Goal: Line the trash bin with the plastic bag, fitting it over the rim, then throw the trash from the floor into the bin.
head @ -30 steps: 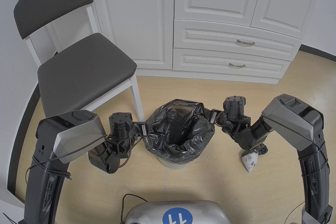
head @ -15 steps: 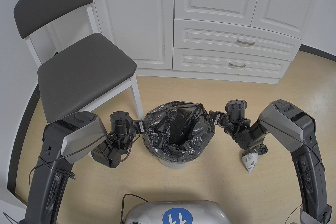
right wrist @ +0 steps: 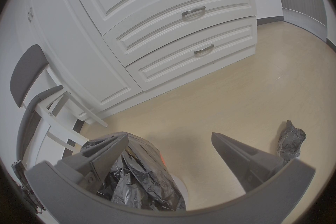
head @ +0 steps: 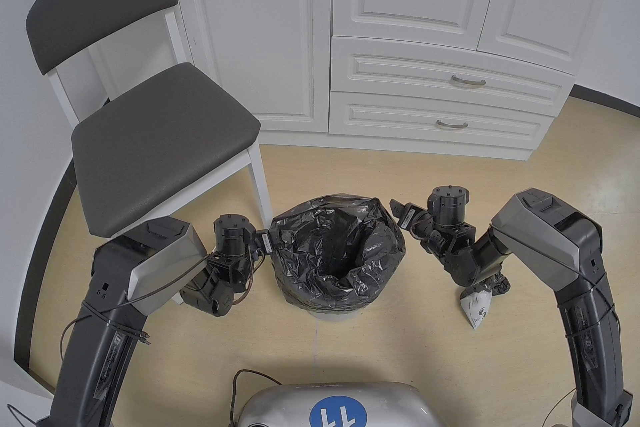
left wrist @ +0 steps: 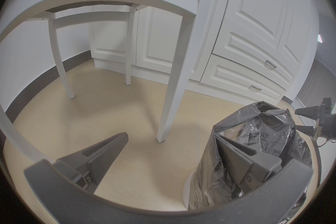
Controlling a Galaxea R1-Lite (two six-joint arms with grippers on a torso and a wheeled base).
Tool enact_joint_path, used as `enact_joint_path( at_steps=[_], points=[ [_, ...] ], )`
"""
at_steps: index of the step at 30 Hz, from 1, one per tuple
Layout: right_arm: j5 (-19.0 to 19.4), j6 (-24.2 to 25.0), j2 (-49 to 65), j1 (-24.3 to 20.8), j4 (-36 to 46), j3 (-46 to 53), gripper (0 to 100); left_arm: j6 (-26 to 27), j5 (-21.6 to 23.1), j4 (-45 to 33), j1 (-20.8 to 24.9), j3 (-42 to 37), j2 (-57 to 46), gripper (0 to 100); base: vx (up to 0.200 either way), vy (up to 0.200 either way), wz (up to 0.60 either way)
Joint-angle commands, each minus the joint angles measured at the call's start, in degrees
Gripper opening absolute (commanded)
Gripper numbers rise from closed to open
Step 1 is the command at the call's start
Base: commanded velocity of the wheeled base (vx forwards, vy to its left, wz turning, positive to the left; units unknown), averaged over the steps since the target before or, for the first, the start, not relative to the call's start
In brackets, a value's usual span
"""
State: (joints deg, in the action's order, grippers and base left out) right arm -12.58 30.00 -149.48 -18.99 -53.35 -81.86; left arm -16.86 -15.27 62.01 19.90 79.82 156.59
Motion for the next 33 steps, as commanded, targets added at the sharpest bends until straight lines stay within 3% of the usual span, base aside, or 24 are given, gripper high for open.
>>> enact_joint_path(
  at_steps=[1, 22, 33],
  points=[
    [0.36, 0.06, -1.25, -0.17, 0.17, -0.32, 100, -0.10, -0.02, -0.23, 0.06, 0.07, 0.38, 100, 0.000, 0.000, 0.00],
    [0.63, -0.03, -7.84, 0.10, 1.14, -4.19, 100, -0.89, -0.11, 0.83, 0.41, -0.20, 0.03, 100, 0.000, 0.000, 0.00],
    [0.54, 0.06, -8.11, -0.52, 10.02, -5.24, 100, -0.89, -0.19, -2.60, 0.14, 0.33, 1.09, 100, 0.000, 0.000, 0.00]
  ],
)
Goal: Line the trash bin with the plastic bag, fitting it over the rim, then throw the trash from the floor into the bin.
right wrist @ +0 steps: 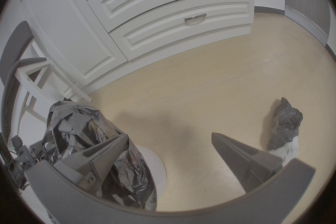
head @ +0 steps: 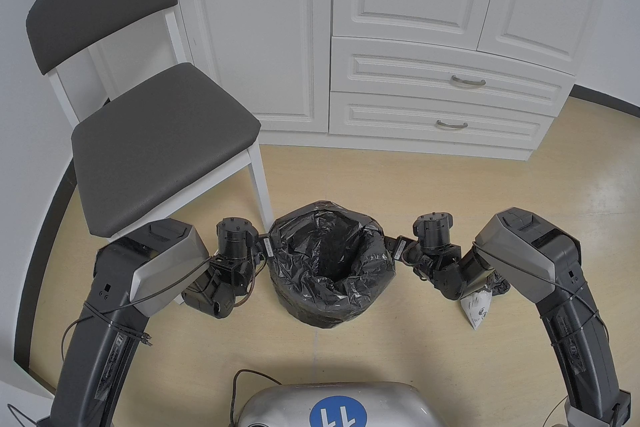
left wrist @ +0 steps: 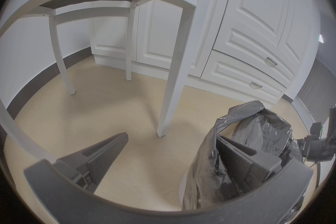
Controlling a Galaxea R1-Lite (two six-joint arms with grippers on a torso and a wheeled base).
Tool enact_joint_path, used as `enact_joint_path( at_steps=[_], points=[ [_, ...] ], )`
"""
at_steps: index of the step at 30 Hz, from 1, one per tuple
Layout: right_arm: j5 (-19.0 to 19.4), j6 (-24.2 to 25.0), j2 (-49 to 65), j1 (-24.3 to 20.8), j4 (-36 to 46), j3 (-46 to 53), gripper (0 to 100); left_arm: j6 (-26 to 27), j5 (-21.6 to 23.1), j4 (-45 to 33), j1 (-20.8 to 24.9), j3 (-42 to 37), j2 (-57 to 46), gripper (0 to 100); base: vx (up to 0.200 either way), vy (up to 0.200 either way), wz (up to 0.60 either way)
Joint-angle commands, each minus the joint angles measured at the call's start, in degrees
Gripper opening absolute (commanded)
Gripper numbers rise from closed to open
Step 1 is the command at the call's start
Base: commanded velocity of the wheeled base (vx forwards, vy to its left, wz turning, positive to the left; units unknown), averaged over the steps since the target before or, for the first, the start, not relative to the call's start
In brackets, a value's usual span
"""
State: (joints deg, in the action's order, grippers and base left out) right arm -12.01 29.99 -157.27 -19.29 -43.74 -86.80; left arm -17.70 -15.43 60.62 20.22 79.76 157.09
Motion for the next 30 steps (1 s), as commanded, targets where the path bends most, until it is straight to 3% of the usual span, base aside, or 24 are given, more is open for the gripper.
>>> enact_joint_path(
  at_steps=[1, 18, 30],
  points=[
    [-0.03, 0.07, -0.40, -0.31, 0.41, -0.30, 100, -0.05, -0.04, -1.91, -0.27, 0.57, 0.68, 100, 0.000, 0.000, 0.00],
    [-0.30, 0.16, -1.11, -0.58, 0.41, -1.01, 100, -0.76, -0.04, -12.46, -0.80, 4.26, 0.68, 100, 0.000, 0.000, 0.00],
    [-0.82, 2.71, -0.32, -1.81, -0.47, -1.62, 100, -0.84, -1.62, -12.28, 0.17, 9.80, 2.96, 100, 0.000, 0.000, 0.00]
  ],
)
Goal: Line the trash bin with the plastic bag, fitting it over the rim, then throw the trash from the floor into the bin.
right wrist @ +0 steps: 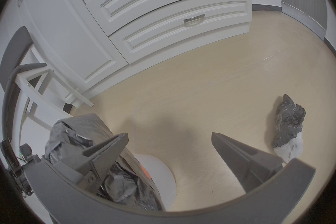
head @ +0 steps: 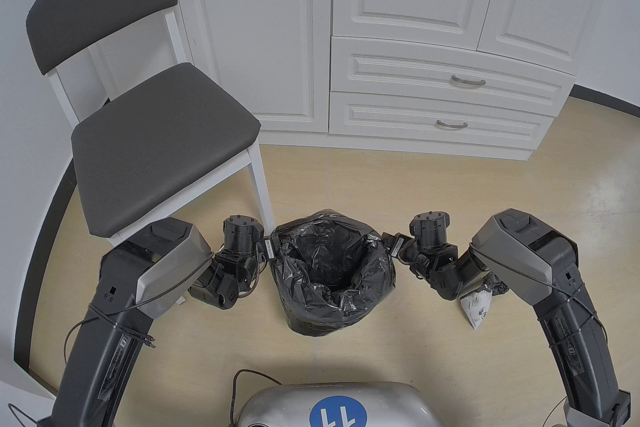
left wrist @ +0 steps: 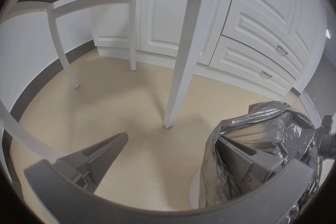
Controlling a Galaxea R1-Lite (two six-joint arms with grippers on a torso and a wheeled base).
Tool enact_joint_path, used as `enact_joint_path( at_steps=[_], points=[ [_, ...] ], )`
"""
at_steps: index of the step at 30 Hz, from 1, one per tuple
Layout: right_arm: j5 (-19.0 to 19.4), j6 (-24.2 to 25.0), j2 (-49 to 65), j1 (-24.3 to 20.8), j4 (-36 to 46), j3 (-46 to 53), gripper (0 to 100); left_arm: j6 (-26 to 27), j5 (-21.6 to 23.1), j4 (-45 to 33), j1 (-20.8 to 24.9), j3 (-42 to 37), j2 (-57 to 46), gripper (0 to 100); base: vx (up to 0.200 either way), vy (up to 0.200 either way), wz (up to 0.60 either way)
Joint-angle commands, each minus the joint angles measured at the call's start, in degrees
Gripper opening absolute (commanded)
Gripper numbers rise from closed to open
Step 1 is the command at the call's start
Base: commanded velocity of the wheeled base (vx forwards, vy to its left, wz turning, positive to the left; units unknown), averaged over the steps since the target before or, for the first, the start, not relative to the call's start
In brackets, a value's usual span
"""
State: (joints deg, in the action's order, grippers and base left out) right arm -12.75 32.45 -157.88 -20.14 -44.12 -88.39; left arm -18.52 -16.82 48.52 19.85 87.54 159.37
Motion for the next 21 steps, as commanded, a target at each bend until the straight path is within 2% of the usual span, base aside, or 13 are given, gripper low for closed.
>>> enact_joint_path(
  at_steps=[1, 8, 13, 17, 21],
  points=[
    [-0.17, 0.24, 0.20, -1.13, -0.18, -0.11, 100, -0.03, -0.23, -0.27, 0.72, 2.90, 1.03, 100, 0.000, 0.000, 0.00],
    [-1.66, 0.77, -0.23, -1.83, 0.26, -1.61, 100, -0.03, -3.13, -0.88, 0.98, 10.90, 4.55, 100, 0.000, 0.000, 0.00],
    [-1.93, 0.51, 0.73, -1.75, 3.25, -0.73, 100, -0.12, -3.83, -4.57, 0.72, 15.20, 5.87, 100, 0.000, 0.000, 0.00],
    [-3.68, -0.46, 1.87, -1.66, 8.35, -0.29, 100, -0.12, -4.80, -6.68, 0.37, 19.42, 7.19, 100, 0.000, 0.000, 0.00],
    [-3.95, -2.48, 3.72, -1.66, 9.23, 2.61, 100, -0.20, -5.76, -7.56, 0.28, 20.83, 7.62, 100, 0.000, 0.000, 0.00]
  ],
)
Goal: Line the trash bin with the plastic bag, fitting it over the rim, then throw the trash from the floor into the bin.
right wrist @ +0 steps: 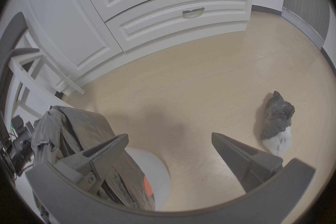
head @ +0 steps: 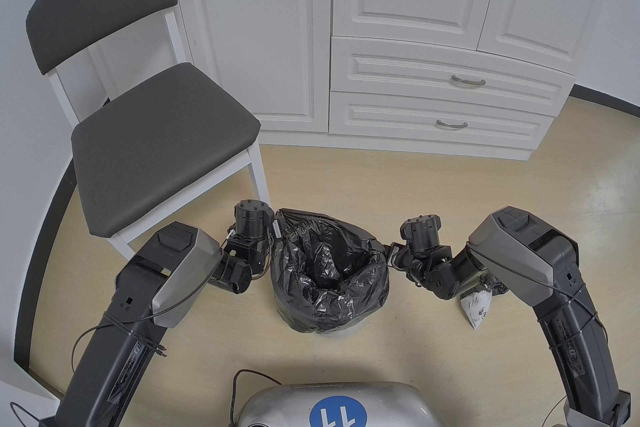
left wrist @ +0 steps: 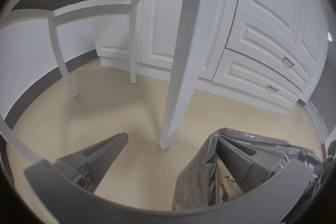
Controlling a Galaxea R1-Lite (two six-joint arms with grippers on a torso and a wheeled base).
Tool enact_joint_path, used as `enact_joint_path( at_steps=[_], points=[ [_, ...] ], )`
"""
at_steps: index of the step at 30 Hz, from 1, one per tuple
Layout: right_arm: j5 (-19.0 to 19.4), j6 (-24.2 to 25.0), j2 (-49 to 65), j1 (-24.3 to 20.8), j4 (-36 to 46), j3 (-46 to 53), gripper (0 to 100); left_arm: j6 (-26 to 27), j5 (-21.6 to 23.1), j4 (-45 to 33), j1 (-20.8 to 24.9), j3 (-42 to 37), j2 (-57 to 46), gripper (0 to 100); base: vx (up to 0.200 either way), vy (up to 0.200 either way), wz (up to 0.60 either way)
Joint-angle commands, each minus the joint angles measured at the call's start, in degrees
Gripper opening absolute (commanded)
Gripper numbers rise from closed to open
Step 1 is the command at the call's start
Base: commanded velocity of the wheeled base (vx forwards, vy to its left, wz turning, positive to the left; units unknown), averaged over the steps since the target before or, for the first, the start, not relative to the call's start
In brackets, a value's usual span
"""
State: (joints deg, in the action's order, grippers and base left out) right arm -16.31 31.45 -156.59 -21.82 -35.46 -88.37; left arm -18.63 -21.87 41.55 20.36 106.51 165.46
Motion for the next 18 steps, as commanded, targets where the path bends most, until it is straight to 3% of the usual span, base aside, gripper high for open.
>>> enact_joint_path(
  at_steps=[1, 4, 10, 13, 18],
  points=[
    [-0.39, -1.48, 2.43, 0.02, 0.57, 2.59, 100, -0.09, -0.72, -0.59, -0.23, 1.86, 1.53, 100, 0.000, 0.000, 0.00],
    [-0.30, -5.52, 4.80, 0.20, 0.48, 7.07, 100, -1.15, -0.81, -0.15, -0.14, -0.78, -0.49, 100, 0.000, 0.000, 0.00],
    [-0.04, -7.90, 5.50, 0.11, 0.39, 9.71, 100, -1.32, 0.34, 0.29, 0.38, -13.08, -9.19, 100, 0.000, 0.000, 0.00],
    [-0.04, -8.69, 5.33, 0.02, 0.13, 9.97, 100, -1.15, 4.73, 0.38, 1.00, -20.82, -14.82, 100, 0.000, 0.000, 0.00],
    [0.05, -8.07, 5.15, 0.11, -0.13, 9.18, 100, -0.71, 7.10, 0.29, 1.97, -27.32, -20.09, 100, 0.000, 0.000, 0.00]
  ],
)
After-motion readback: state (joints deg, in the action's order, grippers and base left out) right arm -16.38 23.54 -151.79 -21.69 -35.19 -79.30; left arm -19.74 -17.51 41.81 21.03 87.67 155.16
